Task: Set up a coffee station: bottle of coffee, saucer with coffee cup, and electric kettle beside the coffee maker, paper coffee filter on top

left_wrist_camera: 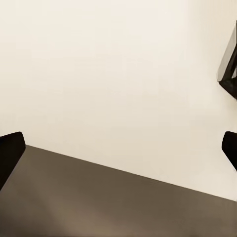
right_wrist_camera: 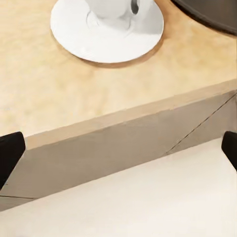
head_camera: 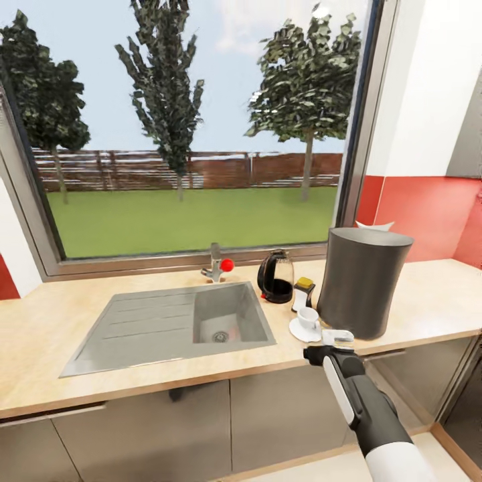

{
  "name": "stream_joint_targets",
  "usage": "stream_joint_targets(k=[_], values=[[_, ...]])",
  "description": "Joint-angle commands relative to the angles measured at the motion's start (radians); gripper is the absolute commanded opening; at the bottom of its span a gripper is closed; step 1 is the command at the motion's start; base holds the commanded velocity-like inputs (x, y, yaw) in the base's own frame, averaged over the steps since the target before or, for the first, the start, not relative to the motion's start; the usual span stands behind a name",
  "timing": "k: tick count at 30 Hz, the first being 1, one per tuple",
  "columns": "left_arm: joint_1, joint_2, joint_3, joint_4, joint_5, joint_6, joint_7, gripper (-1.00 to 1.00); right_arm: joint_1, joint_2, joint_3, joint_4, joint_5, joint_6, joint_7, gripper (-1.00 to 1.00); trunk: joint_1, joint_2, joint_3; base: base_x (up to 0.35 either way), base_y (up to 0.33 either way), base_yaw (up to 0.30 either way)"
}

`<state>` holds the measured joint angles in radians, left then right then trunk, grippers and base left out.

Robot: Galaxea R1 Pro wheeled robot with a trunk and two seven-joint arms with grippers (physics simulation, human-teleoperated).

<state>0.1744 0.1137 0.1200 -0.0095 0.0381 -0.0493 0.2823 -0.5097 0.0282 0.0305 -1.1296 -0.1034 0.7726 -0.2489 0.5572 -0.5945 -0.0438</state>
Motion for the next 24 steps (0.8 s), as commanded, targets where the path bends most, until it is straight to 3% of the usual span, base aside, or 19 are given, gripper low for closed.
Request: stream_joint_targets(k=[1,2,5,10,12,14,16,17,21,24], values=[[-0.001,0.0,0.005,-0.001,0.004,-0.006,-0.001,1.0,-0.001,0.0,0.001,0.051,-0.011,0.002,-0.009,1.0,0.0,-0.001,0.0,-0.062,0.01,0.0],[-0.004,0.0,0.005,-0.001,0.002,-0.01,-0.002,1.0,-0.001,0.0,0.001,0.13,-0.011,-0.001,-0.009,1.0,0.0,-0.001,0.002,-0.032,0.005,0.0],[-0.006,-0.001,0.005,-0.004,0.0,-0.015,-0.003,1.0,-0.001,-0.001,0.0,0.252,-0.012,-0.021,-0.009,1.0,0.0,-0.001,0.006,-0.014,0.002,0.0],[-0.007,0.0,0.003,-0.017,-0.002,-0.021,-0.007,1.0,0.0,-0.001,0.001,0.516,-0.012,-0.191,-0.005,1.0,0.0,-0.001,0.014,-0.001,0.0,0.0],[-0.007,0.0,0.003,-0.018,-0.001,-0.022,-0.008,1.0,0.0,0.0,0.002,0.648,-0.011,-0.307,-0.004,1.0,0.0,-0.001,0.017,0.0,0.0,0.0],[-0.007,-0.001,0.003,-0.019,-0.001,-0.023,-0.008,1.0,0.0,0.001,0.005,0.861,-0.008,-0.512,-0.003,1.0,0.0,-0.001,0.02,0.0,0.0,0.0],[-0.007,-0.002,0.003,-0.022,-0.001,-0.023,-0.008,1.0,0.0,0.001,0.006,0.992,0.0,-0.618,-0.003,1.0,0.0,-0.001,0.023,0.0,0.0,0.0],[-0.007,-0.002,0.003,-0.028,-0.001,-0.024,-0.008,1.0,0.002,0.0,0.006,1.049,0.018,-0.671,-0.002,1.0,0.0,-0.001,0.025,0.0,0.0,0.0],[-0.007,-0.004,0.003,-0.039,0.0,-0.078,-0.014,1.0,0.122,-0.009,0.005,1.098,0.198,-0.797,0.072,1.0,0.0,-0.001,0.031,0.0,0.0,0.0],[-0.007,-0.013,0.003,-0.046,-0.001,-0.09,-0.016,1.0,0.207,-0.014,0.005,1.103,0.246,-0.818,0.104,1.0,0.0,-0.001,0.036,0.0,0.0,0.0]])
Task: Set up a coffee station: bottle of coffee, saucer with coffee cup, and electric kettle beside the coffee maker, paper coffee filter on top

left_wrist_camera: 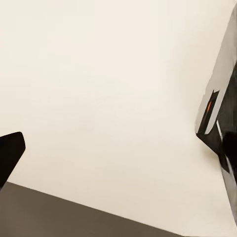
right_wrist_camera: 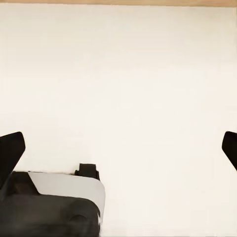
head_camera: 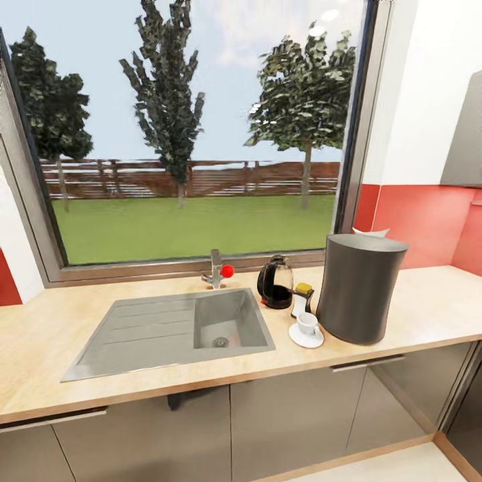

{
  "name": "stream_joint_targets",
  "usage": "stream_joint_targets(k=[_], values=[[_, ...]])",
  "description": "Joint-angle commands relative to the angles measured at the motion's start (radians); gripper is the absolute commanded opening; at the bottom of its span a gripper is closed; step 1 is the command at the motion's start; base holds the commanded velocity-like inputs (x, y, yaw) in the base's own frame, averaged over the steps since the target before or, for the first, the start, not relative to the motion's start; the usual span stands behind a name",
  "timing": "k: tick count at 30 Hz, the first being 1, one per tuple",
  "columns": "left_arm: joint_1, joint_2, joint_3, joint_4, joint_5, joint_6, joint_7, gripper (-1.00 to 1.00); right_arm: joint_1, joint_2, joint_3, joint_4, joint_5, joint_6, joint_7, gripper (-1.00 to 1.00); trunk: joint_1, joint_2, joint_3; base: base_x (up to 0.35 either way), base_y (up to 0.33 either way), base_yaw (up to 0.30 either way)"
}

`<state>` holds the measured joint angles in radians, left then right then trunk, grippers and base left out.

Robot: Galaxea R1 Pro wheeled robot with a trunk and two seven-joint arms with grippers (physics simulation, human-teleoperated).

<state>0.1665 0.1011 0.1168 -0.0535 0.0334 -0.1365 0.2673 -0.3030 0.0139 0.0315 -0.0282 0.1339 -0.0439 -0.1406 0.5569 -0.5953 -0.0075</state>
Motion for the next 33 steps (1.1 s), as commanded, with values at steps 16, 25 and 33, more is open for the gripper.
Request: stream_joint_targets(k=[16,25,33], values=[[0.001,-0.013,0.007,-0.022,0.005,-0.007,0.0,1.0,0.079,0.026,0.002,-0.001,0.018,-0.005,0.001,1.0,0.0,-0.001,0.002,0.0,0.0,0.0],[0.001,-0.015,0.007,-0.023,0.006,-0.008,-0.001,1.0,0.079,0.028,0.002,-0.003,0.017,-0.007,0.001,1.0,0.0,-0.001,0.002,0.0,0.0,0.0],[0.001,-0.015,0.007,-0.023,0.005,-0.008,-0.001,1.0,0.079,0.028,0.001,-0.002,0.016,-0.007,0.001,1.0,0.0,-0.001,0.002,0.0,0.0,0.0]])
